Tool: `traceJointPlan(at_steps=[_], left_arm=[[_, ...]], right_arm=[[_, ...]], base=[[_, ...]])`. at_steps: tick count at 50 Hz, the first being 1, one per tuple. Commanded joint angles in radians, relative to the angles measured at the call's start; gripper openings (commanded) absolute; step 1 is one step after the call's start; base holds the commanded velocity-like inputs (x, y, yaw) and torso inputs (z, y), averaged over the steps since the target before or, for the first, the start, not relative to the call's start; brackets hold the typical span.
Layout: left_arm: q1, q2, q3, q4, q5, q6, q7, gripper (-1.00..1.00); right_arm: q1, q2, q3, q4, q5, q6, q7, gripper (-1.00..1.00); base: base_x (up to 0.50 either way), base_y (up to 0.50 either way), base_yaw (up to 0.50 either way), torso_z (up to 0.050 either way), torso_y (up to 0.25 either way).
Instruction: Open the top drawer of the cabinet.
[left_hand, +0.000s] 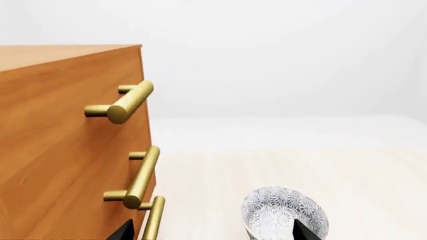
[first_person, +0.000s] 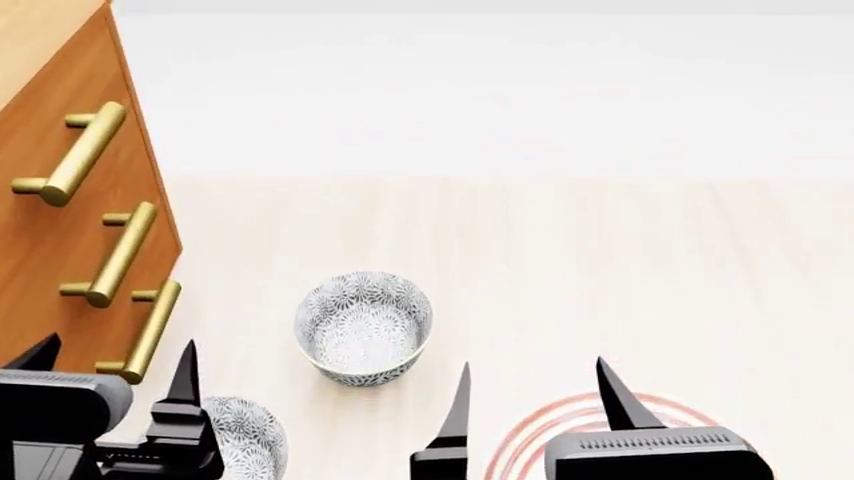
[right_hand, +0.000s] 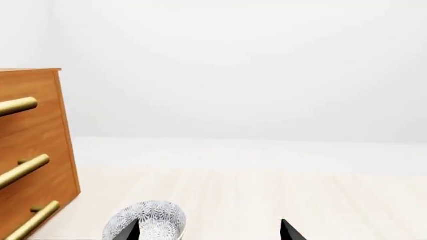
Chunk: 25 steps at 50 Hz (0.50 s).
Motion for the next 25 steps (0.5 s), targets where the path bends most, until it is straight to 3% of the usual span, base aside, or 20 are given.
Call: traceJointPlan(at_steps=[1,7,8,9,10,11,12,14,16,17,25], left_arm=[[0.006,-0.006,0.009,-0.009,0.0,0.013,-0.004,1.0],[-0.003,-0.031,0.044,-0.007,0.028,0.023,-0.004,1.0],[-0.015,-0.113,0.166,0.0,0.157,0.076,-0.015,1.0],[-0.165,-0.263,0.316,-0.069,0.307,-0.011,0.033,1.0],[-0.015,-0.113,0.166,-0.219,0.457,0.139,0.183,1.0],[0.056,0.037,0.016,-0.236,0.607,0.289,0.333,1.0],[0.056,0.082,-0.01,-0.227,0.757,0.439,0.483,1.0],[0.056,0.081,-0.01,-0.226,1.057,0.678,0.53,1.0],[0.056,0.08,-0.007,-0.224,1.357,0.675,0.53,1.0],[0.056,0.079,-0.006,-0.224,1.42,0.675,0.53,1.0],[0.055,0.067,0.002,-0.219,1.426,0.668,0.537,1.0]], right_arm=[[-0.001,0.004,-0.004,0.002,0.005,-0.003,0.003,1.0],[-0.004,0.005,0.0,0.011,0.011,-0.015,0.001,1.0],[-0.005,0.006,0.002,0.011,0.014,-0.014,0.001,1.0],[-0.006,0.014,-0.03,0.032,-0.027,-0.039,0.0,1.0],[-0.005,0.014,-0.03,0.031,-0.026,-0.037,0.001,1.0],[-0.007,0.014,-0.032,0.036,-0.028,-0.044,0.0,1.0],[-0.007,0.014,-0.033,0.035,-0.027,-0.043,0.001,1.0],[-0.009,0.015,-0.035,0.038,-0.028,-0.049,0.0,1.0],[-0.008,0.016,-0.036,0.037,-0.026,-0.047,0.001,1.0],[-0.008,0.016,-0.036,0.036,-0.026,-0.045,0.002,1.0],[-0.005,0.02,-0.038,0.034,-0.021,-0.044,0.006,1.0]], base=[[0.5,0.0,0.0,0.0,0.0],[0.33,0.0,0.0,0.0,0.0],[0.0,0.0,0.0,0.0,0.0],[0.0,0.0,0.0,0.0,0.0],[0.0,0.0,0.0,0.0,0.0],[0.0,0.0,0.0,0.0,0.0],[0.0,0.0,0.0,0.0,0.0],[0.0,0.0,0.0,0.0,0.0],[0.0,0.0,0.0,0.0,0.0],[0.0,0.0,0.0,0.0,0.0],[0.0,0.0,0.0,0.0,0.0]])
